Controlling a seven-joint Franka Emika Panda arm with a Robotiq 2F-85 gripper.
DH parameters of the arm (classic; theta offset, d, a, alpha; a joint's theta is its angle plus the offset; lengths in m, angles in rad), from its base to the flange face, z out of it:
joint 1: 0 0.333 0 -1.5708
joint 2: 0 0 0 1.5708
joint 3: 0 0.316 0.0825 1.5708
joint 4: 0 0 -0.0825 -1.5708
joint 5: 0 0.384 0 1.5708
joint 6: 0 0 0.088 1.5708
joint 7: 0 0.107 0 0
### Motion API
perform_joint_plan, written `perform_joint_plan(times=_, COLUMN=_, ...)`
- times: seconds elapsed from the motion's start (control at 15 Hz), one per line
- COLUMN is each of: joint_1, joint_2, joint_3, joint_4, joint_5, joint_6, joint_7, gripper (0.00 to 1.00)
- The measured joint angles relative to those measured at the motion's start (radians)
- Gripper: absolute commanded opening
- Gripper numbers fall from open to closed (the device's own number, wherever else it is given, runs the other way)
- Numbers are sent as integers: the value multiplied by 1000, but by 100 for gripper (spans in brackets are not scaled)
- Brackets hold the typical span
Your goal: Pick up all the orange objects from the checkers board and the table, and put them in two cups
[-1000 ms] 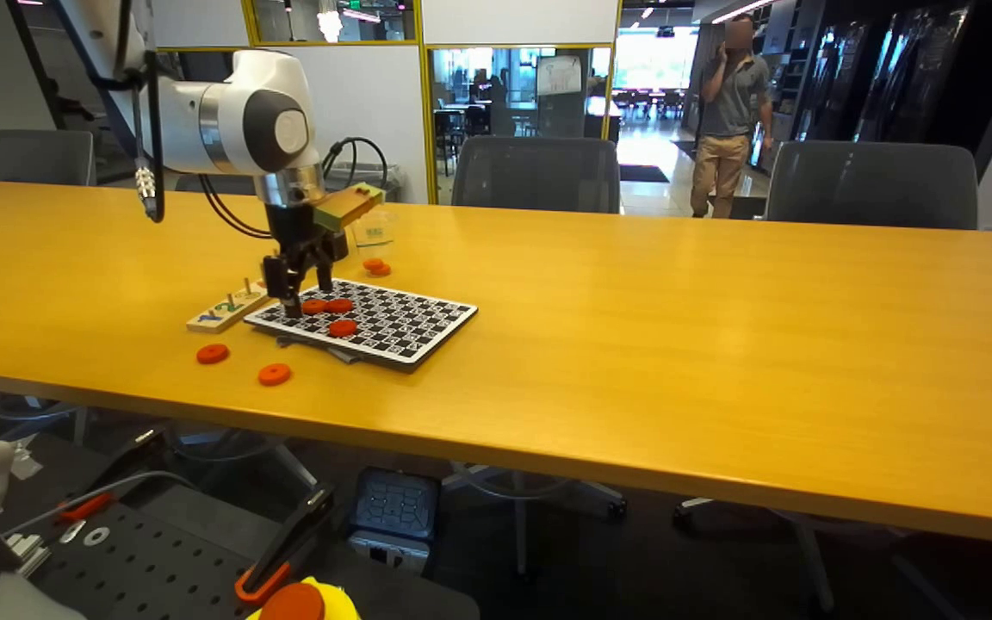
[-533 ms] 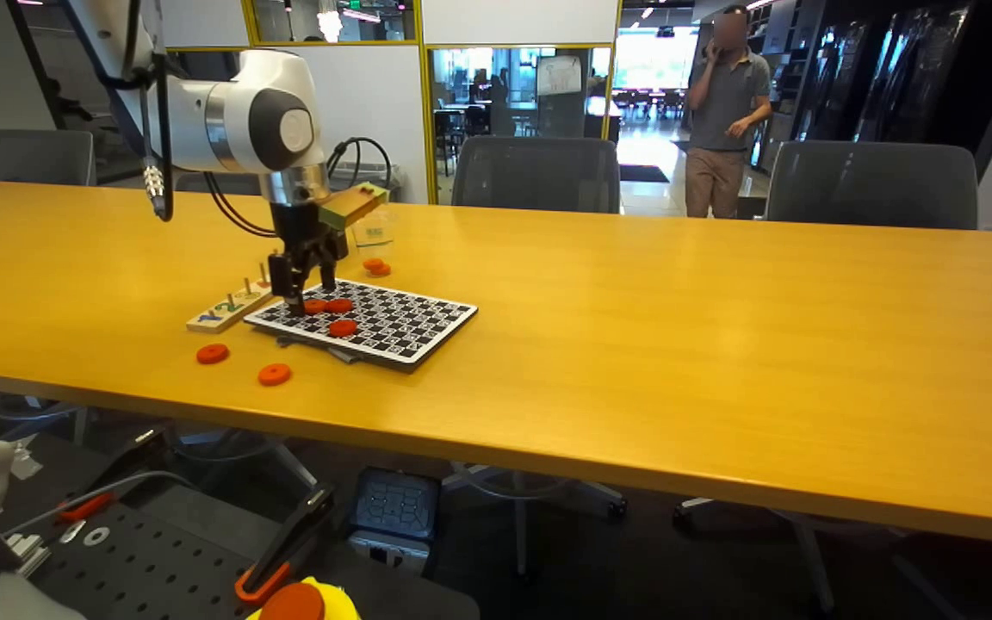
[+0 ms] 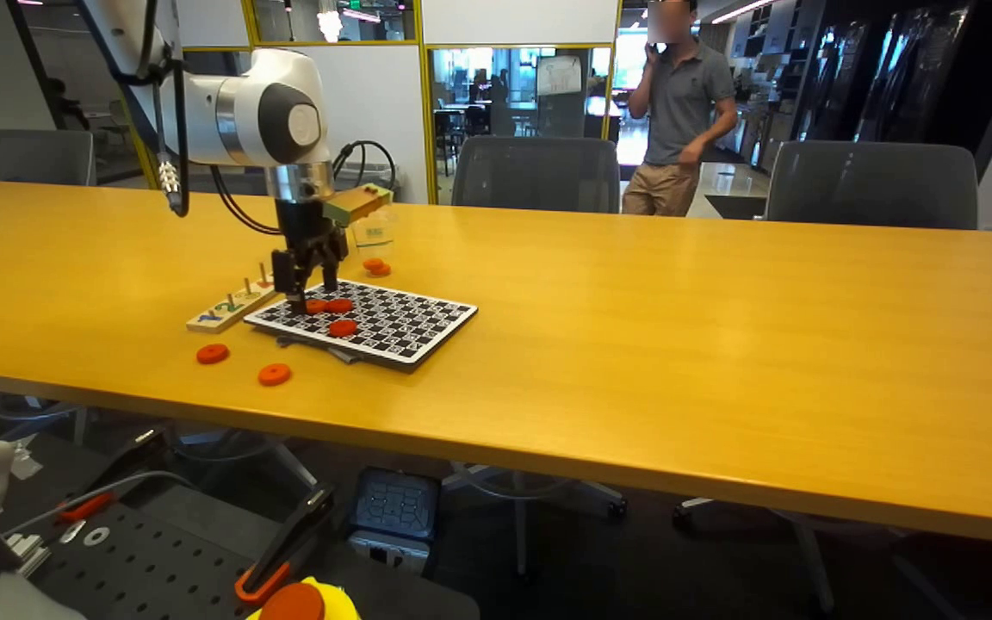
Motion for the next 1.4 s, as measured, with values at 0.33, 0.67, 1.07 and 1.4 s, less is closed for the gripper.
perform_joint_plan(times=0.33, joint_1=0, joint_2=21, joint_3=-1, joint_4=10, joint_5=0, joint_6=-2, joint_7=0, gripper=100)
perform_joint_plan(times=0.67, joint_1=0, joint_2=22, joint_3=-3, joint_4=15, joint_5=0, joint_6=-3, joint_7=2, gripper=50)
perform_joint_plan(times=1.07, joint_1=0, joint_2=6, joint_3=-3, joint_4=23, joint_5=0, joint_6=-27, joint_7=11, gripper=23)
perform_joint_plan(times=1.4, joint_1=0, joint_2=1, joint_3=-10, joint_4=36, joint_5=0, joint_6=-29, joint_7=25, gripper=23)
